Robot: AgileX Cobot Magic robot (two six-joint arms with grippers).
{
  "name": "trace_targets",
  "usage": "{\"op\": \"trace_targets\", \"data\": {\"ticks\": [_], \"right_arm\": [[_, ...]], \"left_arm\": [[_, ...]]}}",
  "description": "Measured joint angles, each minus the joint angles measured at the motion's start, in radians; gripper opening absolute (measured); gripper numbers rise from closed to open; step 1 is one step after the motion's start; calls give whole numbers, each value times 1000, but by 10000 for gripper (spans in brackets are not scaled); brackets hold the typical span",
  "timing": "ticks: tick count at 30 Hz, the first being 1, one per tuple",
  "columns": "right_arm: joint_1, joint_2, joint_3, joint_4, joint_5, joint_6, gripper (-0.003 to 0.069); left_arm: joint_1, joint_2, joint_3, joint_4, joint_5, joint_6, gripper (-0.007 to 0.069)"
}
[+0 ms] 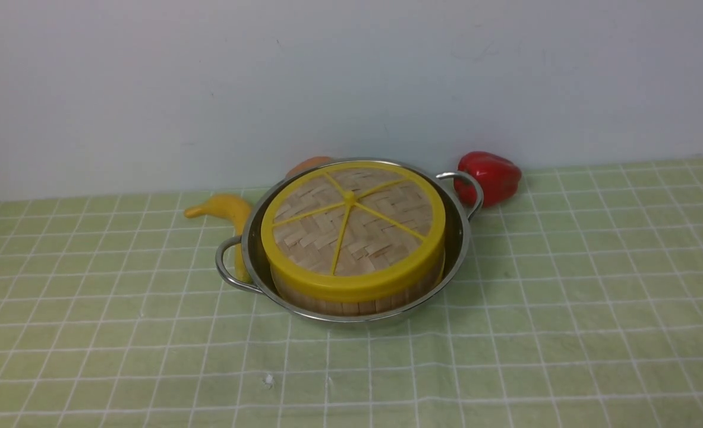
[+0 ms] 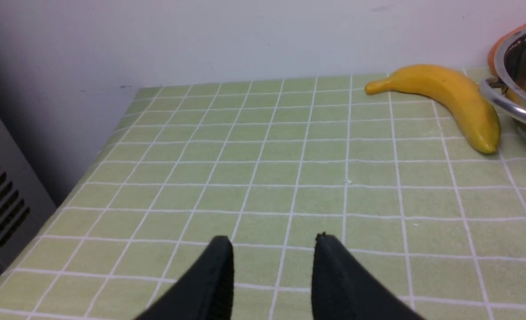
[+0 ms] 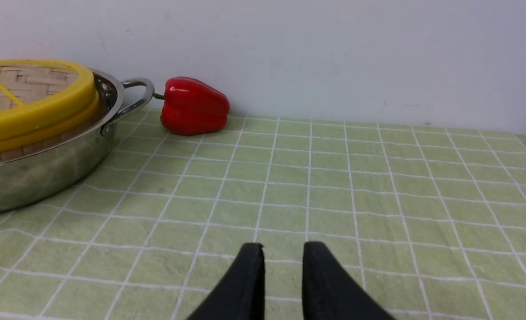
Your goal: Place the steamer in the pot on the green tablecloth, and put the lid on the steamer.
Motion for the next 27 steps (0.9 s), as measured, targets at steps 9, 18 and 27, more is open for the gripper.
{"op": "trace_targets", "data": {"ticks": [9, 18, 27], "right_arm": [[0, 0, 0, 0, 0, 0, 175], [0, 0, 0, 0, 0, 0, 202], [0, 0, 0, 0, 0, 0, 225]], "left_arm": [[0, 0, 0, 0, 0, 0, 243], [0, 0, 0, 0, 0, 0, 243], [0, 0, 0, 0, 0, 0, 243]]}}
